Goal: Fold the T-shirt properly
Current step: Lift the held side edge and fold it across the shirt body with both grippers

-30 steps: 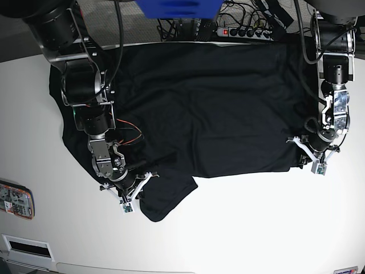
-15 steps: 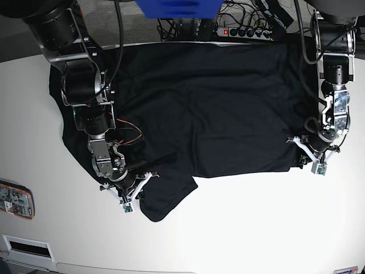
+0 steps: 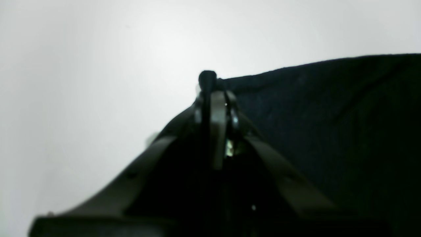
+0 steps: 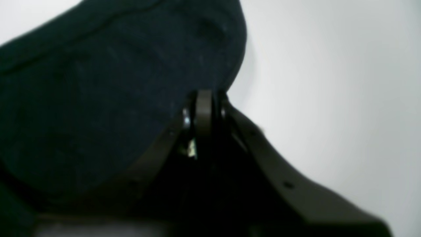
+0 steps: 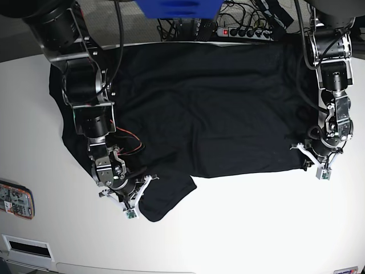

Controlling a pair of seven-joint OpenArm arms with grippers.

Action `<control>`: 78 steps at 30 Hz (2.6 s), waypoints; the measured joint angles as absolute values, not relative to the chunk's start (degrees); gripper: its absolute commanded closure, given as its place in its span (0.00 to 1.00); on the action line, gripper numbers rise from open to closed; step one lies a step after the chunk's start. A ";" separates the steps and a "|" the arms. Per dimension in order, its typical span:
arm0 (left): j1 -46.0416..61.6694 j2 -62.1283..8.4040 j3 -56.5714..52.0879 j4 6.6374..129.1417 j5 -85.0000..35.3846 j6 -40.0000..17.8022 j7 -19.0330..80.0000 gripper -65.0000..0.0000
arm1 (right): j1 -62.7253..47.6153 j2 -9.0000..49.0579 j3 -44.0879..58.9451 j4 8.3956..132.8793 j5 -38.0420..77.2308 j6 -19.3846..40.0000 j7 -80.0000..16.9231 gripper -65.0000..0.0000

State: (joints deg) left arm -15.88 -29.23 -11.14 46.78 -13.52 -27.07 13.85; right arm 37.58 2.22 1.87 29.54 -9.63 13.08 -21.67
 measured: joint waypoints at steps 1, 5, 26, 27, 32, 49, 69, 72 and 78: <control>-16.40 -29.23 -11.03 46.63 -13.23 -27.03 14.31 1.00 | 38.06 2.22 1.87 29.54 -9.61 13.08 -21.69 1.00; -17.82 -29.21 -10.94 46.44 -9.74 -27.03 14.61 1.00 | 39.38 2.20 1.87 29.80 -9.54 13.10 -21.61 1.00; -28.18 -28.93 -11.18 42.28 -0.25 -27.09 14.92 1.00 | 45.76 2.11 1.87 29.69 -9.74 13.10 -22.55 1.00; -28.82 -28.93 -11.18 42.30 -0.16 -27.18 15.07 1.00 | 46.17 2.13 1.87 29.52 -9.76 13.32 -22.76 1.00; -30.15 -30.17 -11.29 42.70 -1.02 -27.29 14.20 1.00 | 48.75 2.07 1.87 30.02 -9.52 13.28 -21.08 1.00; -29.93 -32.67 -11.38 42.83 -1.17 -27.18 14.02 1.00 | 46.28 2.20 1.87 43.33 -9.50 13.43 -23.81 1.00; -5.23 -27.16 -24.43 81.41 -1.48 -27.22 22.41 1.00 | 29.17 2.15 4.51 59.66 -9.58 13.32 -28.53 1.00; -1.67 -26.85 -26.09 85.45 -1.17 -27.35 23.51 1.00 | 25.91 2.44 6.94 61.98 -9.85 13.39 -29.19 1.00; 3.20 -26.55 -26.15 90.19 -1.23 -27.44 23.46 1.00 | 24.84 2.46 7.07 66.57 -10.09 13.47 -29.17 1.00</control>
